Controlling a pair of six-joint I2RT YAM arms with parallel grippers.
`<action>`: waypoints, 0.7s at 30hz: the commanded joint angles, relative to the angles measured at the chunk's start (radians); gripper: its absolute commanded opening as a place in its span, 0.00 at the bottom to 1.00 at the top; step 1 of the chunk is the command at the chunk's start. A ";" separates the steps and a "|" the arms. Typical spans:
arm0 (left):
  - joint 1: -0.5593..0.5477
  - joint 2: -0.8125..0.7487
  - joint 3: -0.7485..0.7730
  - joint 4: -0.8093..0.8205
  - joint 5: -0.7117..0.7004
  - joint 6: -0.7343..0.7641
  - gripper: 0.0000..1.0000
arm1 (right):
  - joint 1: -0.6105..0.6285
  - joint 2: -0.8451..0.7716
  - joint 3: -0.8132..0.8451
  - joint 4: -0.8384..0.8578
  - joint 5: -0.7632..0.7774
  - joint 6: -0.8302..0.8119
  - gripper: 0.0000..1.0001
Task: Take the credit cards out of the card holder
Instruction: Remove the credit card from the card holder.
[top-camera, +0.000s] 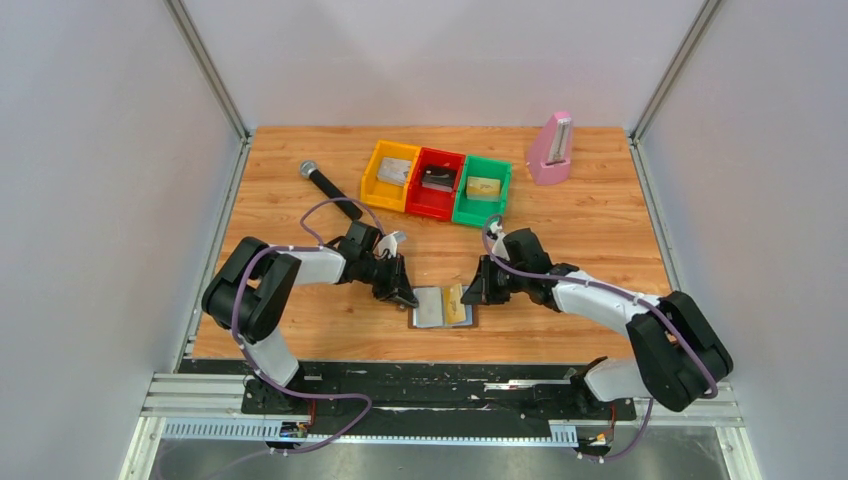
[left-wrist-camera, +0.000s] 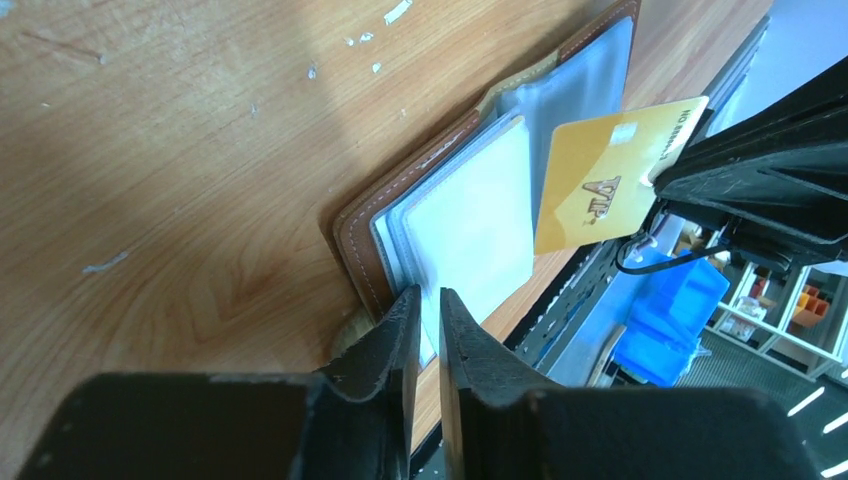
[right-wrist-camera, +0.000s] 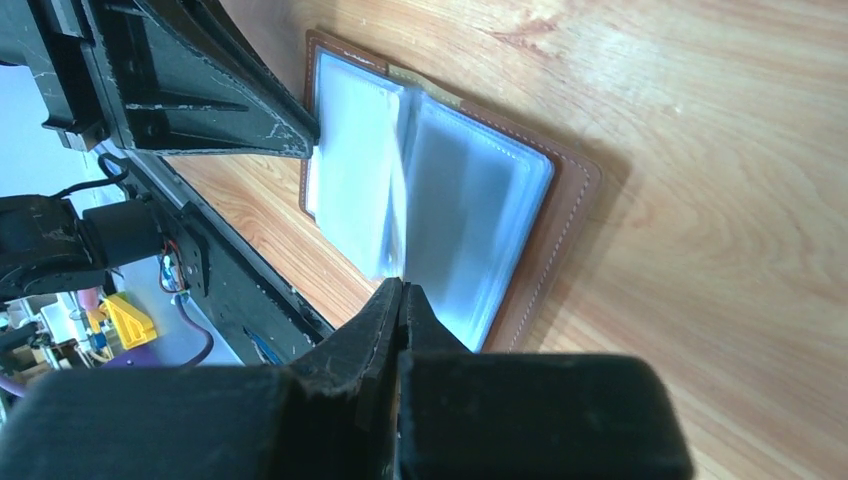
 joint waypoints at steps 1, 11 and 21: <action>-0.008 -0.048 0.008 -0.059 -0.040 0.042 0.24 | -0.014 -0.075 0.047 -0.104 0.018 -0.080 0.00; -0.009 -0.266 0.066 -0.099 0.057 0.032 0.44 | -0.016 -0.168 0.132 -0.219 -0.219 -0.226 0.00; -0.051 -0.367 0.096 -0.038 0.214 -0.021 0.53 | -0.002 -0.215 0.157 -0.219 -0.437 -0.265 0.00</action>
